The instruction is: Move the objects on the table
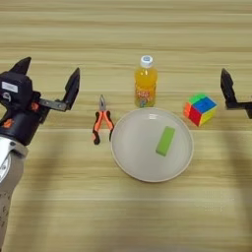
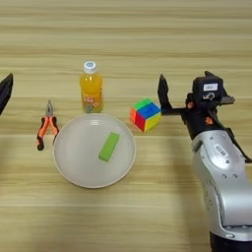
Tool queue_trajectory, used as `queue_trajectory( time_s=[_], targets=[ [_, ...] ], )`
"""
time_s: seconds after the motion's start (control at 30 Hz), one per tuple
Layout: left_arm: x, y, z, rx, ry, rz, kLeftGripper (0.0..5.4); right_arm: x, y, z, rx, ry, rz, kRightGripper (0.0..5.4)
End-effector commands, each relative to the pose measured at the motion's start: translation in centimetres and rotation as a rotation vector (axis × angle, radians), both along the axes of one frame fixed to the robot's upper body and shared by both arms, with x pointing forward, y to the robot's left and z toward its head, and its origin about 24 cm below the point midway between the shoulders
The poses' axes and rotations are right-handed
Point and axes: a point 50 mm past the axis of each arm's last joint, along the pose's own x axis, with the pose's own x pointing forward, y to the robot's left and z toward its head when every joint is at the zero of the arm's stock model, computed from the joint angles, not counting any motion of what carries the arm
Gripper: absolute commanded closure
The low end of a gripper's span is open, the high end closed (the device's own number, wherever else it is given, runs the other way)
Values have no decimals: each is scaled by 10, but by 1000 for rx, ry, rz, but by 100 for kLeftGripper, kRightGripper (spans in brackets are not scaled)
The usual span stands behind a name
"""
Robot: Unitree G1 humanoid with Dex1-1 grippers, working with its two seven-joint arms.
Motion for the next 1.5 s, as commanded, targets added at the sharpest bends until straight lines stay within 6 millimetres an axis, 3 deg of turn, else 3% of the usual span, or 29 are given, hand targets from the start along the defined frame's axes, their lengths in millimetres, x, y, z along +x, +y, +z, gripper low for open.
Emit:
queue_trajectory(
  time_s=[0.03, 0.23, 0.4, 0.57, 0.73, 0.93, 1.2, 1.33, 1.5],
  targets=[
    [-1, 6, 0, 78, -37, 60, 0, -6, 5, 13, -126, -122, 3, 4],
    [-22, 11, -7, -47, -59, 91, 0, -24, -5, 0, -171, -138, -39, 4],
    [-34, 4, -44, -67, -26, 97, 0, -37, -22, -40, -217, -97, -92, 4],
    [-23, 7, -85, -105, -38, 161, 0, -30, -30, -84, -214, -88, -98, 4],
    [-6, 13, -108, -48, -70, 190, 0, -14, -32, -108, -167, -91, -118, 4],
    [4, 21, -121, -52, -100, 219, 0, -4, -37, -120, -189, -120, -153, 4],
    [2, 15, -119, -52, -135, 188, 0, -1, -31, -109, -183, -197, -130, 4],
    [5, 20, -130, -58, -69, 207, 0, 2, -39, -109, -147, -185, -175, 4],
    [8, 13, -115, -43, -124, 164, 0, 7, -32, -99, -125, -213, -109, 4]
  ],
)
